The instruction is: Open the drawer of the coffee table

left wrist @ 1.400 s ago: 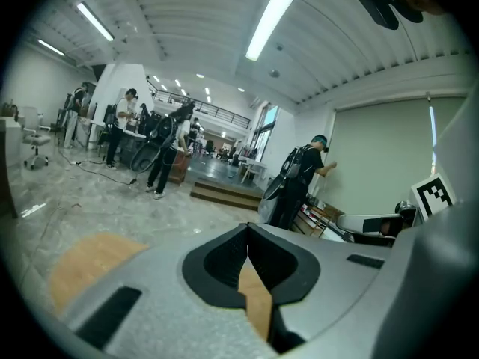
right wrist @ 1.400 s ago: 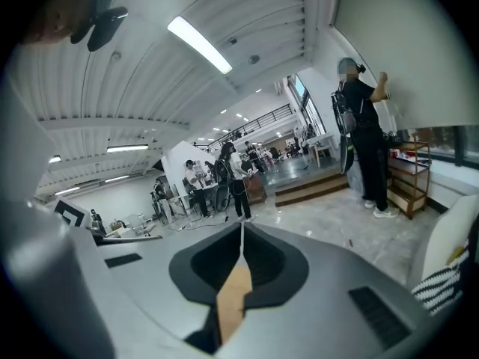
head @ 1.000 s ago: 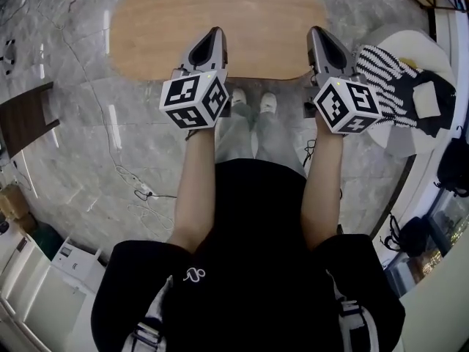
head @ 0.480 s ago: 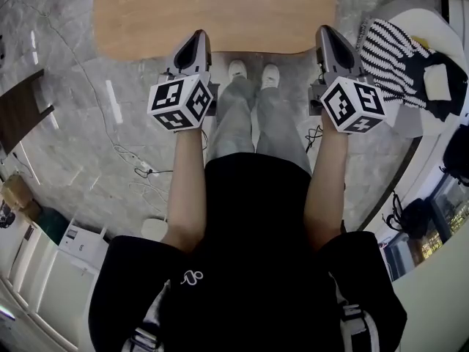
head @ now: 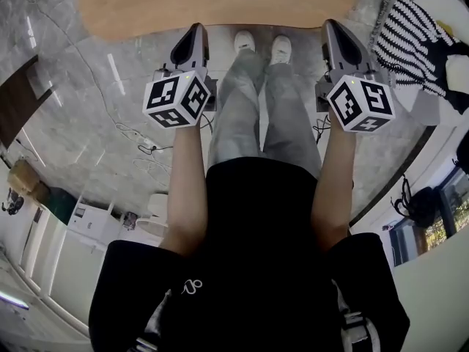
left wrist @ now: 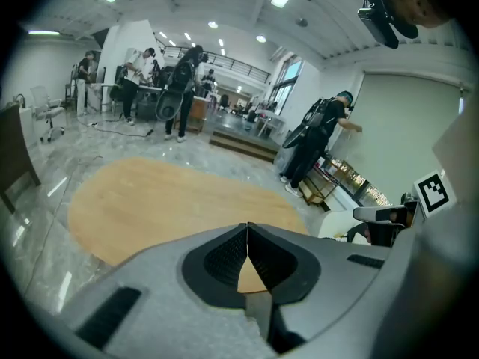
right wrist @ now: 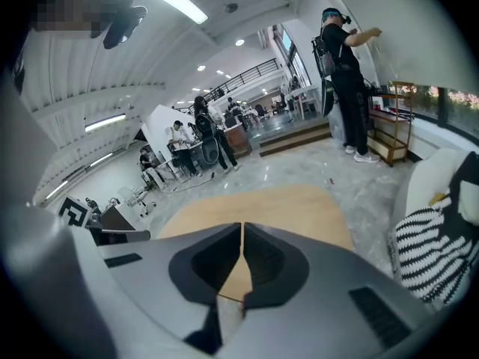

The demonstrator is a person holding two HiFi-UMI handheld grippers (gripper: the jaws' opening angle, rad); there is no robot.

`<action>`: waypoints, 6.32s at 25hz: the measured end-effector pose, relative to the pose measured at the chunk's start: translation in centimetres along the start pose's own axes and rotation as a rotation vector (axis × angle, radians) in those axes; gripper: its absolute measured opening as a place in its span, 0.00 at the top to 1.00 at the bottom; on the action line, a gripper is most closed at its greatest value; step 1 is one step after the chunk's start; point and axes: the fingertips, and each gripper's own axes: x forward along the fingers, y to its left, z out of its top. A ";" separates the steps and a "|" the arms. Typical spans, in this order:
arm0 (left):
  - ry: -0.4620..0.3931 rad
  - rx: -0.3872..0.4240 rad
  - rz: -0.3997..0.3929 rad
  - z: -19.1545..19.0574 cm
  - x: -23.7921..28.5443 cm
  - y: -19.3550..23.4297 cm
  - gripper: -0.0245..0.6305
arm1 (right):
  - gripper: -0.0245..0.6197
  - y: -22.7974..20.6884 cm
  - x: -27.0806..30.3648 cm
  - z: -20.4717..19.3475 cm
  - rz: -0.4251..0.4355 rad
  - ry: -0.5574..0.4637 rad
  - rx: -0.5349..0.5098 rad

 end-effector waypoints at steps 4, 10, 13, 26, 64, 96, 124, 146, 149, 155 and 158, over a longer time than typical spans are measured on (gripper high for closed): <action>0.048 -0.017 0.005 -3.8 0.9 1.3 0.95 | 0.94 -2.0 0.2 -3.8 -0.033 0.039 0.026; 0.107 -0.017 0.013 -8.4 2.2 2.8 0.95 | 0.94 -3.7 0.6 -8.9 -0.038 0.099 0.021; 0.133 -0.006 0.007 -10.8 3.4 3.2 0.95 | 0.94 -4.8 1.0 -11.7 -0.043 0.130 -0.004; 0.200 -0.013 0.032 -19.0 7.2 7.0 0.94 | 0.94 -7.0 3.3 -20.5 0.019 0.235 -0.069; 0.378 0.234 0.067 -25.5 16.4 14.4 0.64 | 0.73 -17.1 9.9 -27.3 -0.031 0.562 -0.520; 0.414 0.260 -0.051 -25.5 16.2 14.1 0.66 | 0.75 -16.9 11.3 -28.3 0.000 0.727 -0.751; 0.541 0.273 -0.031 -31.7 10.1 13.4 0.67 | 0.79 -14.7 5.0 -34.2 0.106 0.899 -0.882; 0.619 0.258 0.010 -33.2 7.3 13.3 0.68 | 0.83 -12.9 2.0 -36.4 0.256 1.032 -1.031; 0.637 0.261 0.010 -34.1 6.9 13.4 0.68 | 0.83 -12.8 1.6 -37.1 0.275 1.054 -1.037; 0.702 0.265 0.006 -35.7 5.8 13.3 0.68 | 0.83 -12.6 0.4 -39.1 0.318 1.119 -1.043; 0.717 0.260 0.006 -36.7 5.9 13.5 0.68 | 0.83 -12.8 0.4 -39.9 0.321 1.134 -1.039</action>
